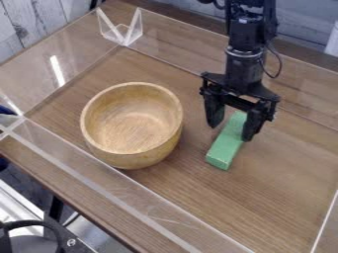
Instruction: Remove the green block from inside the brown bowl and put it on the table
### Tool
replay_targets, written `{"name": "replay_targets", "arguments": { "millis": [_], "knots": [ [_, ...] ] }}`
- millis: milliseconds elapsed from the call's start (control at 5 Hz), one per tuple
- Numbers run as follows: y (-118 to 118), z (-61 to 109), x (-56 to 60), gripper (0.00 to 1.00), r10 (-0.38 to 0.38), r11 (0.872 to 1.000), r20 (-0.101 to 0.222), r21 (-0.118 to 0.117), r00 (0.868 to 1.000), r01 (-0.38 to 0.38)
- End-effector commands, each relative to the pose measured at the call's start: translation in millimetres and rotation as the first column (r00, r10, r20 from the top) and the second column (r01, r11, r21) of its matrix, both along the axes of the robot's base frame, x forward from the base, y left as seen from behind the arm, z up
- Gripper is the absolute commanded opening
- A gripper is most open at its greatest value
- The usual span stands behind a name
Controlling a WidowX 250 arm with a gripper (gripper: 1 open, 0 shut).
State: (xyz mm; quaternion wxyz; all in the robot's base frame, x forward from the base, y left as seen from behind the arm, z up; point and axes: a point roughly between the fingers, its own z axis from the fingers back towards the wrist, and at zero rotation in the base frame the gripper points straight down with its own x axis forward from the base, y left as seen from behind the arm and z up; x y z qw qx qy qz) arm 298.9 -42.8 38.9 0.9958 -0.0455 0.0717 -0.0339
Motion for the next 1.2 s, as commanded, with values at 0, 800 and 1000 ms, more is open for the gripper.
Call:
{"name": "replay_targets", "arguments": {
  "millis": [0,800,1000],
  "knots": [
    [3,36.4,12.0,1.0,0.008,1.0,0.103,-0.017,0.995,-0.006],
    [20,97.3,0.7,1.0,-0.017,1.0,0.203,0.012,0.979,0.015],
    [16,82.5,-4.3,1.0,-0.042,0.999,0.193,0.019,0.98,0.039]
  ]
}}
